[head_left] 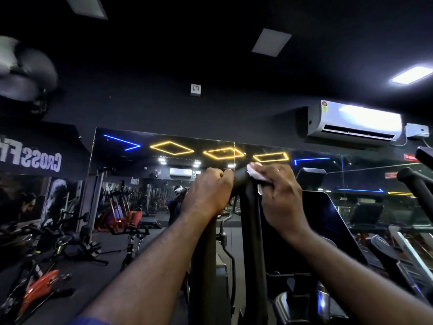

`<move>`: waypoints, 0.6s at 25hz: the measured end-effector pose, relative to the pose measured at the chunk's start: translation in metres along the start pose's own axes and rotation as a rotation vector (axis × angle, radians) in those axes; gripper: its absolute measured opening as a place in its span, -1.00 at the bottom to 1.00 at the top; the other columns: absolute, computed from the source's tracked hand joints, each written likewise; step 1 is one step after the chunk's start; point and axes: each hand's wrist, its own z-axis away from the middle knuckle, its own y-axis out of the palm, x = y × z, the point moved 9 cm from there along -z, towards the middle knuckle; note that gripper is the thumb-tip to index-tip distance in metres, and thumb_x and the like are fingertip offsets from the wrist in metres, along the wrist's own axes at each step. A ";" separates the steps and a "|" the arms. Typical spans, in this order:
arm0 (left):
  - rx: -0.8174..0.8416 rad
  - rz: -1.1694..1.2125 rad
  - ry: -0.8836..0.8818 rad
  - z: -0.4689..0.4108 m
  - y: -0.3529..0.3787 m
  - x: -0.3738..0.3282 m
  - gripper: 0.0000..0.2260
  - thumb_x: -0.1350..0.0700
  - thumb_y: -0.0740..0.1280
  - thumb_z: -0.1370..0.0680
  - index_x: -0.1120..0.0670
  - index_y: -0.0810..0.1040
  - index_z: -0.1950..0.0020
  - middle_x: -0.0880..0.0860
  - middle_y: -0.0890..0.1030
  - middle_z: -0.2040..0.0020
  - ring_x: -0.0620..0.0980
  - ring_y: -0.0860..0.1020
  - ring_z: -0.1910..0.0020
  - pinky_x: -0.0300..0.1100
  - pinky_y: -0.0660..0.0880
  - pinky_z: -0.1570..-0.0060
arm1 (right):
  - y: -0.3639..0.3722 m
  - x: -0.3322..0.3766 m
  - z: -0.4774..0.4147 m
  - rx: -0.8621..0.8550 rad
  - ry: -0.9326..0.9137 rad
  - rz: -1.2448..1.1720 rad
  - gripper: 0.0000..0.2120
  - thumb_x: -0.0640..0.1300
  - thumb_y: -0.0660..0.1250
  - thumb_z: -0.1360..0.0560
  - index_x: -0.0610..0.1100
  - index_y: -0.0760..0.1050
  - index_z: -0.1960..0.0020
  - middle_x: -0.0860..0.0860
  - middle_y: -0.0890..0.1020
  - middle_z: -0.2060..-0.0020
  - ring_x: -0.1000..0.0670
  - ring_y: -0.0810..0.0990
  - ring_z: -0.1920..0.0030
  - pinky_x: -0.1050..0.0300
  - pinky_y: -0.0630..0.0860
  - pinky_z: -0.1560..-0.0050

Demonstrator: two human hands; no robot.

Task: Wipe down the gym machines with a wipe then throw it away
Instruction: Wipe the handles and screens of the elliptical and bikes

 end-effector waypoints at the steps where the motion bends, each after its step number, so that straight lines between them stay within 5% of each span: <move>1: -0.009 -0.007 0.005 0.000 0.000 -0.001 -0.68 -0.21 0.14 -0.64 -0.04 0.55 0.06 0.16 0.68 0.11 0.24 0.70 0.07 0.25 0.66 -0.07 | -0.002 -0.001 0.016 -0.027 0.013 -0.042 -0.67 -0.39 0.30 -0.55 -0.09 0.67 -0.18 -0.04 0.59 -0.08 0.00 0.59 -0.06 0.47 0.39 -0.07; 5: -0.017 -0.025 0.000 -0.004 0.003 0.002 -0.67 -0.20 0.16 -0.66 -0.02 0.56 0.05 0.14 0.68 0.15 0.14 0.70 0.22 0.16 0.70 0.02 | -0.011 -0.022 -0.007 -0.130 0.144 -0.272 -0.64 -0.39 0.34 -0.55 0.02 0.70 -0.12 0.06 0.69 -0.08 0.13 0.64 -0.13 0.32 0.51 -0.15; 8: -0.003 -0.022 -0.018 -0.002 0.002 0.005 -0.70 -0.16 0.16 -0.70 -0.01 0.55 0.02 0.13 0.68 0.17 0.08 0.68 0.29 0.11 0.68 0.06 | 0.033 -0.033 -0.040 0.197 0.446 -0.778 -0.63 -0.47 0.20 -0.59 -0.16 0.70 -0.10 -0.07 0.75 -0.07 -0.05 0.69 -0.15 0.17 0.64 -0.11; 11: 0.003 -0.024 -0.016 -0.001 0.003 0.002 -0.69 -0.18 0.16 -0.68 -0.01 0.56 0.03 0.15 0.69 0.16 0.20 0.72 0.17 0.17 0.68 0.03 | 0.058 -0.044 -0.021 0.323 0.779 -1.173 -0.70 -0.40 0.20 -0.65 -0.23 0.64 -0.24 -0.19 0.72 -0.12 -0.10 0.70 -0.07 0.01 0.68 -0.06; 15: 0.016 -0.016 -0.019 -0.003 0.005 0.003 -0.66 -0.20 0.16 -0.65 0.00 0.59 0.00 0.17 0.69 0.14 0.23 0.71 0.11 0.17 0.67 0.00 | 0.065 -0.062 0.010 0.177 0.916 -1.271 -0.73 -0.37 0.21 -0.67 -0.23 0.63 -0.24 -0.25 0.71 -0.07 -0.09 0.74 0.04 0.08 0.71 0.14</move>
